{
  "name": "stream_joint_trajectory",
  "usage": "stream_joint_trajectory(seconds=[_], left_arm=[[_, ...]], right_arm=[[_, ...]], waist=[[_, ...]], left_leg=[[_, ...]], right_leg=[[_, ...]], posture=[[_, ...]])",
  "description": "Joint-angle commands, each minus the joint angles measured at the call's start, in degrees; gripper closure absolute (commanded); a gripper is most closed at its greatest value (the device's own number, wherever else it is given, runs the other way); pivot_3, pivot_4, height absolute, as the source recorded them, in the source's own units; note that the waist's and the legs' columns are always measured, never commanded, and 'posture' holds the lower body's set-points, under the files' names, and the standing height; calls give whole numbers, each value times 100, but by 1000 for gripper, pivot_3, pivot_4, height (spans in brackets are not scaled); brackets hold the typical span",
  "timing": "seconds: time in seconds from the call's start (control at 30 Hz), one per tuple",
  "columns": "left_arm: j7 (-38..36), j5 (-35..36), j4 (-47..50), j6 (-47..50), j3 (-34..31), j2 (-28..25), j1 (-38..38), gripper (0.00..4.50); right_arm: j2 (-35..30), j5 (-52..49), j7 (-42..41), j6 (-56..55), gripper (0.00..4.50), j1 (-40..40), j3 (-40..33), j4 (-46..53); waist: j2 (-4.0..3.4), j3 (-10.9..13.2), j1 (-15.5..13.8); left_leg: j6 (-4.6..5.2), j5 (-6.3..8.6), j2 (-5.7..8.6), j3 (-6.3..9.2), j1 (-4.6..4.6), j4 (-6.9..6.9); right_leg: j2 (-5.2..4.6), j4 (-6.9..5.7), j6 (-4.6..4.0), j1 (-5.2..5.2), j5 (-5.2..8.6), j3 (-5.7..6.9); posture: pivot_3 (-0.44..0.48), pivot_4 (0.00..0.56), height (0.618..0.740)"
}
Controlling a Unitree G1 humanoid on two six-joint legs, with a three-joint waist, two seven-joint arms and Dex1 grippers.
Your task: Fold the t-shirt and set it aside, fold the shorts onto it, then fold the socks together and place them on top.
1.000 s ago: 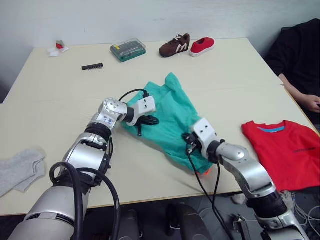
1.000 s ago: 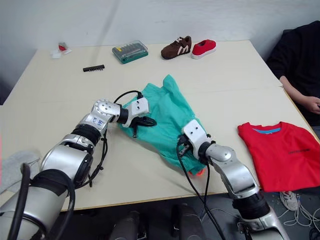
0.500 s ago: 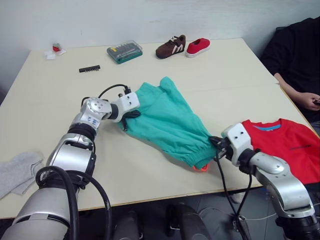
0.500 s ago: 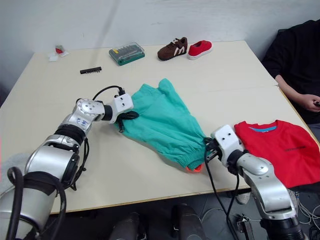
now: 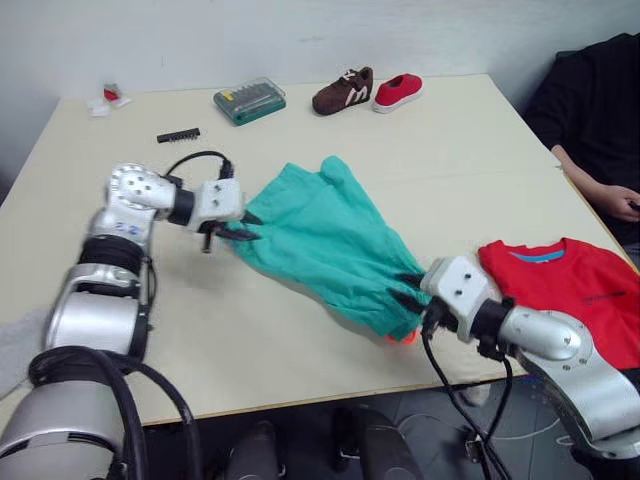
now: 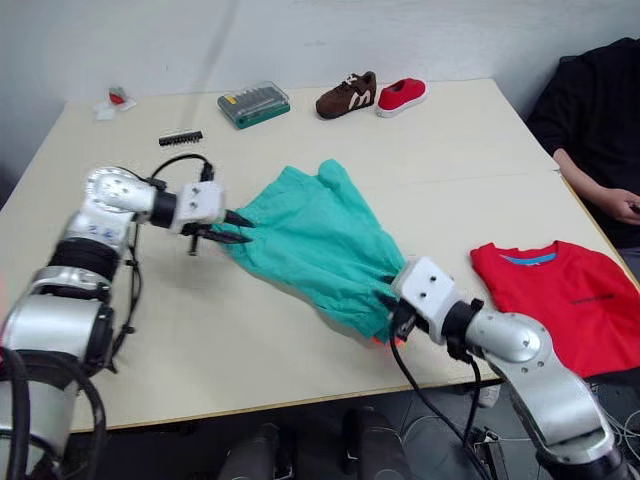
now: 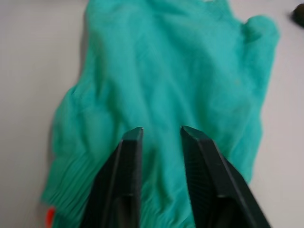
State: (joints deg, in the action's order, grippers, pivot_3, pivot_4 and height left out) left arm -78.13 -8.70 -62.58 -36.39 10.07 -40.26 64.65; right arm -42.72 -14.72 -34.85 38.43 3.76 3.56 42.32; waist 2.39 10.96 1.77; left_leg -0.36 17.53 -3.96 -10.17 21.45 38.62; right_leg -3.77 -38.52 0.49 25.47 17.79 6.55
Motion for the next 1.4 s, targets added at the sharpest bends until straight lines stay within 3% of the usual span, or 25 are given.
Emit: stream_joint_trajectory(seconds=[0.03,0.2,0.23,0.5,0.6,0.7,0.97,1.1,1.17,1.27,1.4], left_arm=[[-40,2,51,-668,-7,-247,-23,2024],[568,-309,-112,-1152,110,-253,37,459],[747,-413,-154,-1229,162,-223,59,112],[1680,-1294,-545,-1560,778,-35,191,50],[2481,-1754,-707,-1366,1040,83,313,0],[2844,-2007,-857,-1232,1228,159,374,640],[3072,-2121,-991,-1177,1332,194,357,3177],[2373,-1713,-920,-1206,1119,109,220,4488],[1727,-1361,-780,-1173,952,23,57,4500],[-115,-63,732,-456,624,-564,-1101,4500],[-815,1206,3947,1415,132,-1705,-3342,4500]], right_arm=[[-143,104,9,181,1872,-104,229,504],[-289,751,169,-15,140,-80,769,250],[-306,939,215,-72,0,-40,901,164],[-257,1994,407,-504,0,149,1425,-508],[-122,2015,365,-670,636,164,1412,-650],[-119,2138,308,-898,1661,202,1424,-757],[-203,2220,24,-1473,4369,147,1234,-916],[-283,2127,-223,-2130,4460,136,1106,-1090],[-327,2067,-380,-2454,4460,156,1035,-1227],[-558,1929,-862,-3545,4460,330,941,-1816],[-709,1751,-1433,-4944,4460,633,1005,-2687]], waist=[[0,0,-20],[2,0,-54],[2,0,-49],[2,-1,-15],[3,-2,-23],[3,-2,-27],[4,-2,-27],[4,-2,-25],[4,-2,-12],[-1,-1,90],[-3,0,241]], left_leg=[[-2,-1,0,3,1,2],[16,7,7,9,9,19],[20,9,8,9,11,21],[23,12,9,5,10,20],[21,11,9,6,9,23],[24,11,13,6,8,26],[24,10,12,6,8,27],[23,10,12,5,8,26],[23,10,11,5,8,26],[15,12,5,-11,-3,21],[-10,19,-19,-23,-30,8]], right_leg=[[1,-1,-1,0,0,2],[-9,0,4,-4,-1,6],[-10,2,6,-4,-1,6],[-11,0,13,-3,1,9],[-11,-4,13,-4,1,9],[-16,-6,15,-6,0,7],[-18,-9,15,-6,0,9],[-17,-8,15,-6,1,11],[-17,-8,14,-5,1,12],[-14,-10,12,-5,4,8],[7,-27,-2,-6,21,-12]], posture=[[0,150,740],[0,150,740],[0,150,740],[0,150,740],[0,150,740],[0,150,740],[0,150,740],[0,150,740],[0,150,740],[0,150,740],[0,150,740]])
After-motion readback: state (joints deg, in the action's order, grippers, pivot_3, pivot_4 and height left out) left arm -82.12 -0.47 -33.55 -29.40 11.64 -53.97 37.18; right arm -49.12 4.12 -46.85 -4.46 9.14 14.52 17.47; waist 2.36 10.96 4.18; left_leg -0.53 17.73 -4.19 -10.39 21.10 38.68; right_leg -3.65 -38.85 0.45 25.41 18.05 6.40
